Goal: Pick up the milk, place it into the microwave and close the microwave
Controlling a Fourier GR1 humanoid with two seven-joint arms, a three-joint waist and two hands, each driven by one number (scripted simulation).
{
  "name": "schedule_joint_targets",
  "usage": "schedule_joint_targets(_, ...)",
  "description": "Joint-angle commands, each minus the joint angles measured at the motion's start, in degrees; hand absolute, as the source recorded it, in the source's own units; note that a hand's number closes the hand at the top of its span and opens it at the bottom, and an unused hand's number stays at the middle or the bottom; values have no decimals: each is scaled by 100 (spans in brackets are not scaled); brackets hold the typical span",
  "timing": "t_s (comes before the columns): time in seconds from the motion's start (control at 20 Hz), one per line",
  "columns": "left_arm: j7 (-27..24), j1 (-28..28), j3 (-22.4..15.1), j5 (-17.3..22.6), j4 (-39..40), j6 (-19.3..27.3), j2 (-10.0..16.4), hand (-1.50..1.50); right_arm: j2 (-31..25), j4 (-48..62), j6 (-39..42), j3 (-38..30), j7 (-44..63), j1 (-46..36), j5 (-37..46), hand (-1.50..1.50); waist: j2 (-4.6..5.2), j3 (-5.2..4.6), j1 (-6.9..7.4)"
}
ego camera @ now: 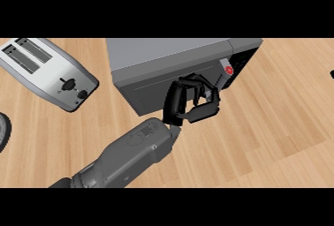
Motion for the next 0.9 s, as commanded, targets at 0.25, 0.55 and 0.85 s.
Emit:
schedule_joint_targets(0.25, -42, -420, 302, 292, 645, -94, 4, 150, -148, -23, 15, -64, 148, -43, -315, -150, 77, -4, -96)
schedule_joint_targets(0.55, -166, -556, 214, 370, 652, -124, 4, 150, -238, -64, 214, 119, 262, -162, -610, -150, 87, -2, -24)
schedule_joint_targets(0.85, -269, -561, 159, 492, 719, -141, 4, 150, -371, 29, 306, 87, 353, -159, -845, -150, 113, 8, -41)
